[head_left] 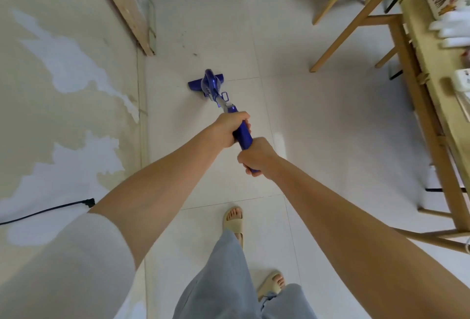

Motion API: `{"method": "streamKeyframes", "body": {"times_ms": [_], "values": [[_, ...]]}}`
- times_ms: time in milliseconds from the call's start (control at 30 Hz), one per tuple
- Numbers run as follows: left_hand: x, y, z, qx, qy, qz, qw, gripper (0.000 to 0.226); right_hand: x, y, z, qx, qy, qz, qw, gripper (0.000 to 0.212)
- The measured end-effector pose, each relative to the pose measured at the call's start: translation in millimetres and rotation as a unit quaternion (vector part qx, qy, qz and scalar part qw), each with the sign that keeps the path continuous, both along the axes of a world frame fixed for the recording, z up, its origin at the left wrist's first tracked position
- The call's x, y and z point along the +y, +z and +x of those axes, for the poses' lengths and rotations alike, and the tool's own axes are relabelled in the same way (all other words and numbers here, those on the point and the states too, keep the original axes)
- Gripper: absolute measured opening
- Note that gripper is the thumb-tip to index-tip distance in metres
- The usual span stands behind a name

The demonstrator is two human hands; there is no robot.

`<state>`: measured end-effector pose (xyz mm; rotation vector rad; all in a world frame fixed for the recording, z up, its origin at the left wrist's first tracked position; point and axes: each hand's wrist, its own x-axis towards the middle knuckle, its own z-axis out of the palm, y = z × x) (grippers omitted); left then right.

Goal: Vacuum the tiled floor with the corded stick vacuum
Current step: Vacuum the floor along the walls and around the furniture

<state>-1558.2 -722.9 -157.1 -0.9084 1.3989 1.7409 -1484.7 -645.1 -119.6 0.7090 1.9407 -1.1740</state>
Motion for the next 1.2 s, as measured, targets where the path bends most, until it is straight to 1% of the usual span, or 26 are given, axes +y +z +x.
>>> {"method": "streamKeyframes", "body": {"times_ms": [133,233,367,500,633,800,933,1033,1133,1200], "values": [[9.0,2.0,34.3,-0.045,-0.029,0.034,0.998,0.01,15.0,13.1,35.9,-0.053,0.014,0.003,0.998,0.028],[18.2,-3.2,45.9,-0.041,-0.014,0.041,0.998,0.01,24.0,11.0,42.1,-0.069,0.026,0.005,0.997,0.025],[24.6,-9.7,31.2,-0.013,0.003,0.02,1.0,0.012,28.1,-1.2,24.7,-0.038,0.041,0.013,0.998,0.024],[22.9,-17.1,19.4,-0.004,-0.009,-0.001,1.0,0.008,24.5,-12.6,19.6,0.0,0.052,0.037,0.998,0.027],[36.4,-15.1,33.2,-0.018,-0.026,0.025,0.999,0.009,42.5,-11.2,34.2,-0.004,0.074,0.054,0.996,0.03],[66.7,0.5,81.6,-0.01,-0.034,0.063,0.997,0.011,76.2,11.2,79.2,-0.001,0.089,0.089,0.992,0.023],[86.3,9.8,121.6,-0.021,-0.043,0.092,0.995,0.01,96.5,28.6,119.1,-0.01,0.097,0.109,0.989,0.021],[103.5,21.1,162.2,-0.025,-0.049,0.111,0.992,0.012,112.9,46.0,161.7,-0.008,0.093,0.121,0.988,0.018],[123.6,34.3,208.0,-0.026,-0.063,0.124,0.99,0.015,130.4,66.0,208.1,-0.006,0.102,0.142,0.985,0.009],[134.7,42.2,238.6,-0.021,-0.075,0.128,0.989,0.015,140.5,79.1,238.8,-0.004,0.104,0.153,0.983,0.01]]}}
